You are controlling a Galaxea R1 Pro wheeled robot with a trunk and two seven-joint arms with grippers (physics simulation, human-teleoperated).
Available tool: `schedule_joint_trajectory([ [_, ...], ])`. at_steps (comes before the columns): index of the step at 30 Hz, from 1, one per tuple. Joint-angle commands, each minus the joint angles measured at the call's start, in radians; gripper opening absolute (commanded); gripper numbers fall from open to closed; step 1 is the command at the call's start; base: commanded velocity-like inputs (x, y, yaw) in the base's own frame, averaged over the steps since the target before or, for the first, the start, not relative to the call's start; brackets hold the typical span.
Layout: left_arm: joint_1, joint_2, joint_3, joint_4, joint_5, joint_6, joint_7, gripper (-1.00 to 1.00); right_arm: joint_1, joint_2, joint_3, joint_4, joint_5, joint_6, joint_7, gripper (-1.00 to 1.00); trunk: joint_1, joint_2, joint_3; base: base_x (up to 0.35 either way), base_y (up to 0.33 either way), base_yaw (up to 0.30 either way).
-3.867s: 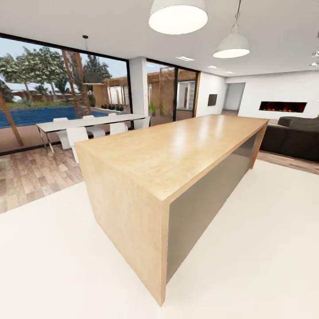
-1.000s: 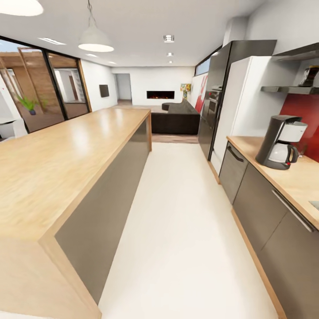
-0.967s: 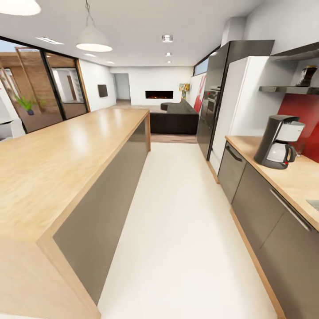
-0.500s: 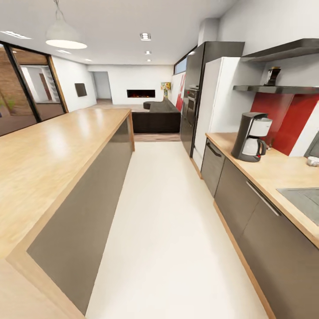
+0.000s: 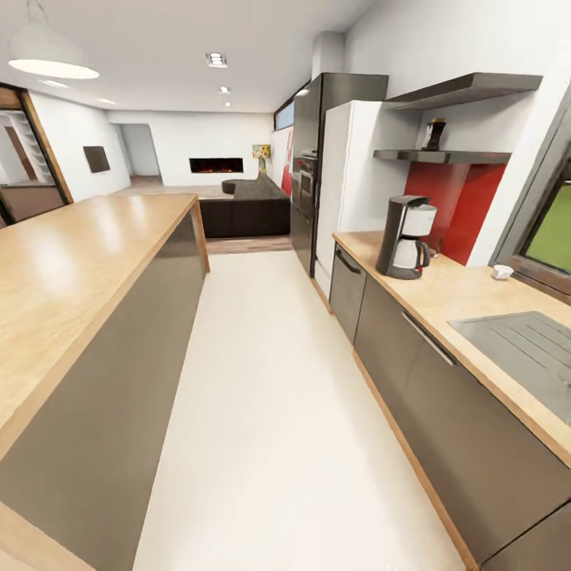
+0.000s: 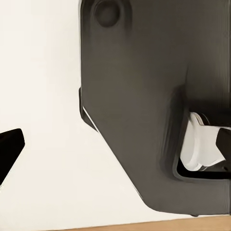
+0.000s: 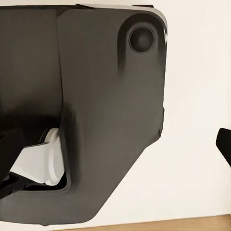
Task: Set up a coffee station on the kitchen countertop: keep the coffee maker on the countertop, move the bottle of coffee from the kitchen shelf to the counter next to the coffee maker, place a paper coffee filter on top of the coffee maker, put the saucer next to the coffee maker with the coffee cup on the saucer, and place the electric kettle next to the coffee maker.
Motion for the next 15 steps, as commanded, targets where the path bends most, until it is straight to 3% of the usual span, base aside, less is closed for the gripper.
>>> schedule_joint_trajectory([
  [1, 0.000, -0.001, 0.002, 0.000, 0.001, -0.003, 0.000, 1.00, 0.000, 0.000, 0.000, 0.000, 0.000, -0.002, 0.001, 1.00, 0.001, -0.002, -0.002, 0.000, 0.000, -0.279],
  [15, 0.000, -0.004, 0.001, 0.000, 0.001, -0.003, 0.000, 1.00, 0.000, 0.000, 0.000, 0.000, 0.000, -0.002, 0.001, 1.00, 0.001, -0.002, -0.010, 0.000, 0.000, -0.279],
])
